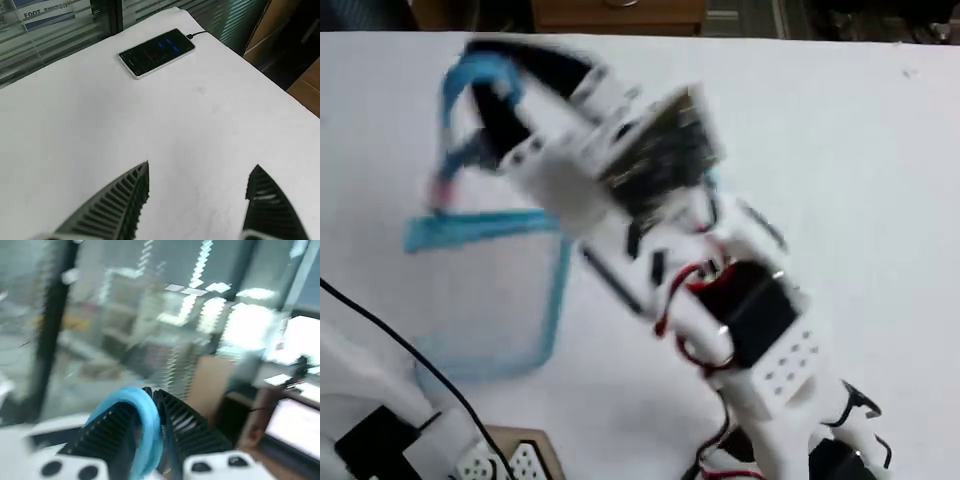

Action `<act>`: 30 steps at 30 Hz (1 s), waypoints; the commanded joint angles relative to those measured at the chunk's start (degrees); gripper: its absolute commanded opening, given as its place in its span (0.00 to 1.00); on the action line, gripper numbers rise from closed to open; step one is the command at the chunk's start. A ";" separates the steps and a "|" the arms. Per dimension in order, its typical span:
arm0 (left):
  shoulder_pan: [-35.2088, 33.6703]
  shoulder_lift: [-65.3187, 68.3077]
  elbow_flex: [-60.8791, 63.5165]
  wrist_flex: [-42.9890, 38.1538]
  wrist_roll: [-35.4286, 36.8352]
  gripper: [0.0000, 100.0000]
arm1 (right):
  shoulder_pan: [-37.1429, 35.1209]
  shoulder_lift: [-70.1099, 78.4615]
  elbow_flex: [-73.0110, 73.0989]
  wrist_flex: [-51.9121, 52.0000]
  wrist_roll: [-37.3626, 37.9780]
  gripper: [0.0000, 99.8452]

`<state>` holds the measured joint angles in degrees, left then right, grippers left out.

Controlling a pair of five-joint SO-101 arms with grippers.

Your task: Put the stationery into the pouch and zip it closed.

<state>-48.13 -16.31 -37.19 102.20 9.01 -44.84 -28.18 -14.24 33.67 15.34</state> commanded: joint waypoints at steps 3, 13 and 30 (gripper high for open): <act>2.51 -0.13 -1.05 0.09 -0.53 0.31 | 2.77 5.23 -13.98 0.48 0.00 0.02; 4.18 -0.13 -0.44 0.09 -0.53 0.31 | 4.09 13.49 -23.91 0.13 0.00 0.02; 4.18 -0.13 0.00 0.18 -0.53 0.31 | 1.45 18.59 -10.99 12.18 -14.51 0.02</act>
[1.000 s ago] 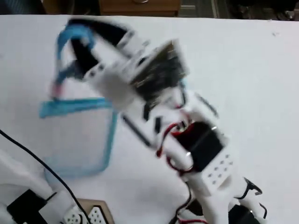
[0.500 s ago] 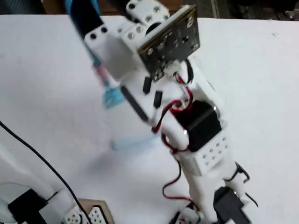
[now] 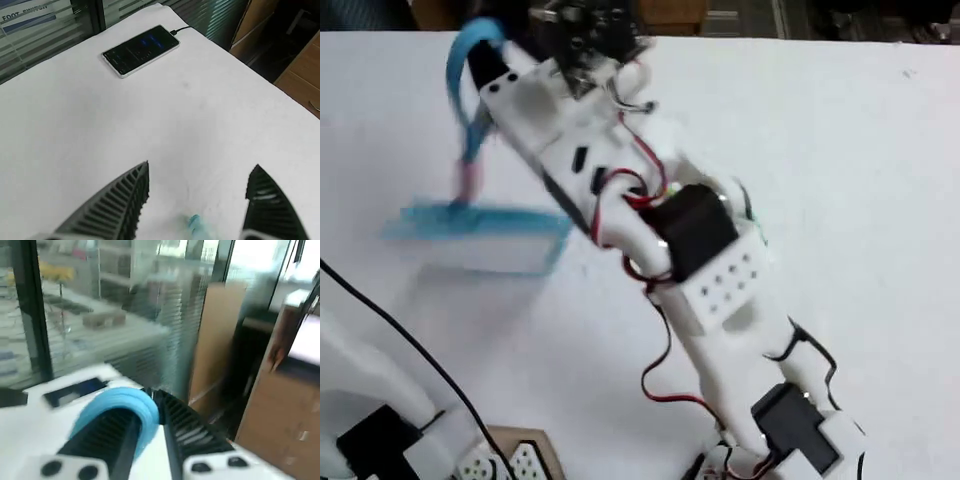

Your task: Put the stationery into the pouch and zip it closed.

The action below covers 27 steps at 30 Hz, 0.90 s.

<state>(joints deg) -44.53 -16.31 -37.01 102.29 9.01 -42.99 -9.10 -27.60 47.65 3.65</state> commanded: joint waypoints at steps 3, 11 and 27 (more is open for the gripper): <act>0.57 -0.13 0.00 0.09 -1.85 0.31 | -0.22 -0.75 5.45 -4.70 -3.16 0.02; -1.63 -5.05 13.54 0.09 -16.26 0.31 | 1.10 -0.31 8.00 -9.89 -3.25 0.02; 5.93 -25.89 29.98 -0.79 -6.95 0.31 | 5.23 -0.57 8.00 -11.38 -3.34 0.02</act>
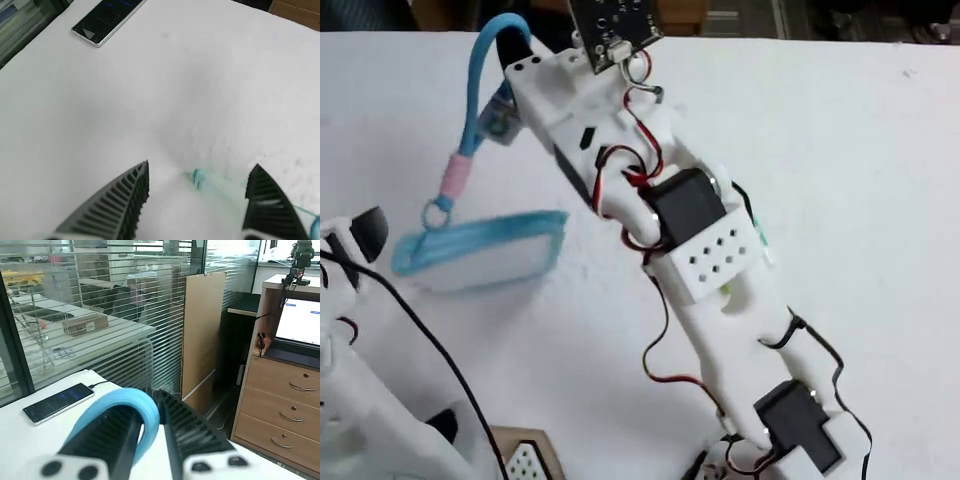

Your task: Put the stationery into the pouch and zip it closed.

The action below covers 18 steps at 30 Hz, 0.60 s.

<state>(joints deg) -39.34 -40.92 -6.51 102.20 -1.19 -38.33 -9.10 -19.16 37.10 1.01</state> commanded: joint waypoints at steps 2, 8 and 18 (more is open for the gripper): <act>0.84 -1.36 -2.81 0.35 4.13 0.31 | 0.66 -0.75 -0.44 -0.75 -0.70 0.02; 0.75 -1.54 -4.84 0.44 5.36 0.31 | 0.92 -0.40 -0.44 0.57 -0.70 0.02; 1.10 -13.41 -4.92 0.35 4.66 0.31 | 0.84 -0.31 0.26 0.75 -0.53 0.02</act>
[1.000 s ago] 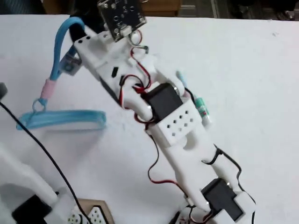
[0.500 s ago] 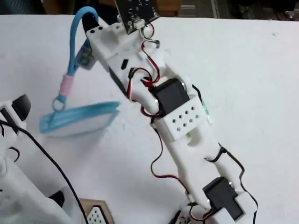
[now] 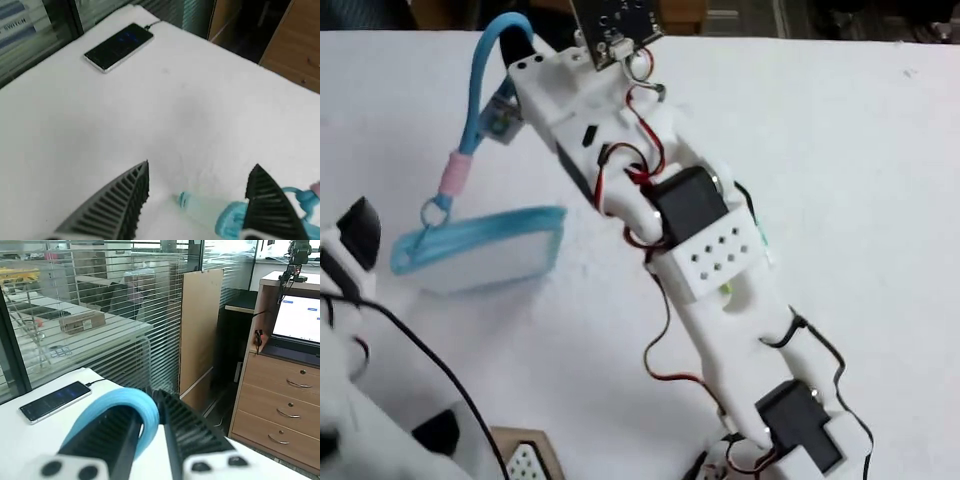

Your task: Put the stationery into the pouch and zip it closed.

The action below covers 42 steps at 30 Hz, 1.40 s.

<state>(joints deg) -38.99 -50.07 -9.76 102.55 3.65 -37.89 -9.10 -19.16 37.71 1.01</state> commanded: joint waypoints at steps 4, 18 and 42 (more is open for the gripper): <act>1.45 -8.66 -1.67 -0.26 -3.08 0.31 | 0.13 -0.31 2.37 0.13 -0.35 0.02; 8.13 4.26 -1.76 0.00 -1.32 0.31 | 0.13 -0.22 3.96 3.03 -0.26 0.02; 8.40 -4.35 12.22 -0.70 0.70 0.31 | 3.03 8.84 -2.37 6.64 -0.53 0.02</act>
<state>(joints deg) -30.90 -54.37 3.16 102.55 4.00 -34.20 -0.92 -16.88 44.57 1.01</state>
